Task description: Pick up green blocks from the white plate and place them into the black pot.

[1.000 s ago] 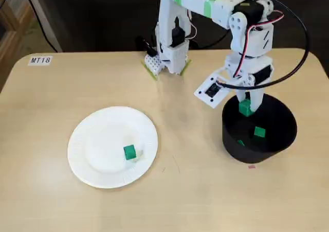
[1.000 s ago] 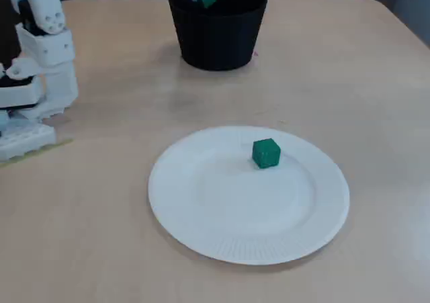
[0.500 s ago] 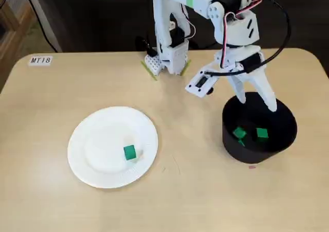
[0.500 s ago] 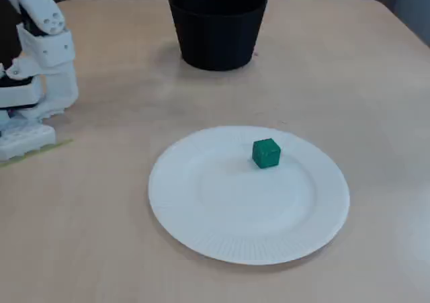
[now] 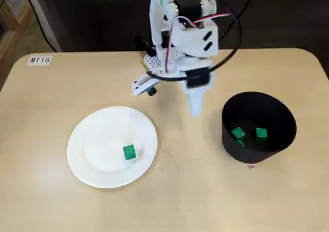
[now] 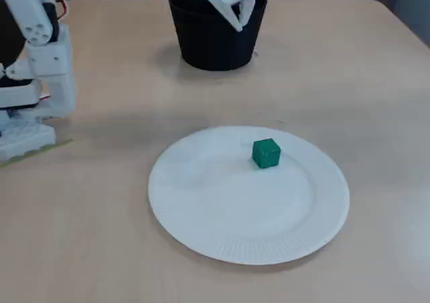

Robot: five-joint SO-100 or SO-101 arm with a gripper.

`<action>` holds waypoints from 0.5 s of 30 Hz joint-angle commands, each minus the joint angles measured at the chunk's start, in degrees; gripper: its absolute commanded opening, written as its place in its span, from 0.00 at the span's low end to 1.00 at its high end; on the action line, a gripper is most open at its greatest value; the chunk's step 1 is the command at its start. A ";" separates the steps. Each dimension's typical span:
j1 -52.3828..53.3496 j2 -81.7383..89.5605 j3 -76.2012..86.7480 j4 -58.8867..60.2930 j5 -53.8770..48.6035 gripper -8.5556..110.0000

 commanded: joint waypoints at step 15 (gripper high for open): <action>19.86 -19.07 -23.99 13.71 13.97 0.05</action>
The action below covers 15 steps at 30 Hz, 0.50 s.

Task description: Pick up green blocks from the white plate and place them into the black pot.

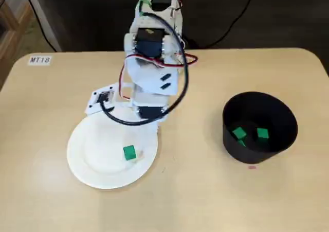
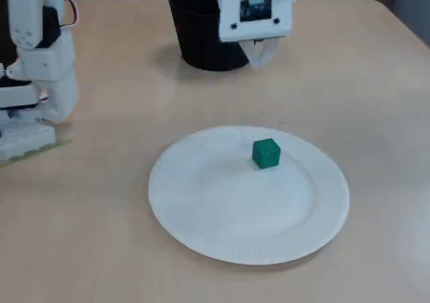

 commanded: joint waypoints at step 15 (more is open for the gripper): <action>3.34 -10.28 -2.81 0.18 30.41 0.14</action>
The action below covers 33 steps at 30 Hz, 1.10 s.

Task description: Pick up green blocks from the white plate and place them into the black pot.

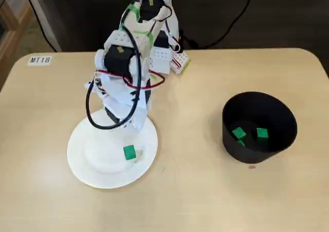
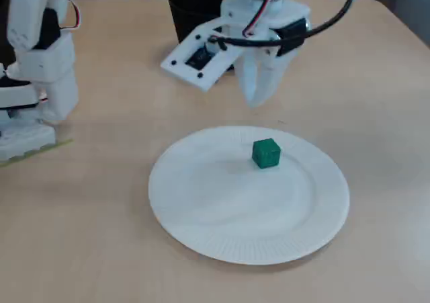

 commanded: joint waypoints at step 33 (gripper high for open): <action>2.02 -3.87 1.49 0.70 6.15 0.31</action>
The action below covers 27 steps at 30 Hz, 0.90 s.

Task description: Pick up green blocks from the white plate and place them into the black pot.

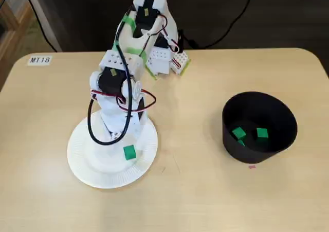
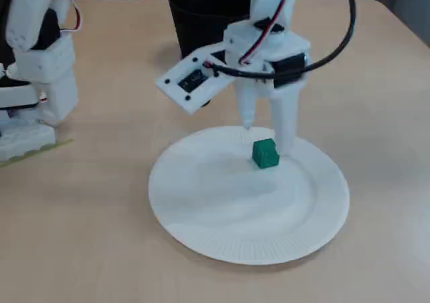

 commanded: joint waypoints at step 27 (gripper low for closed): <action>0.18 -6.94 -6.06 0.18 -3.43 0.05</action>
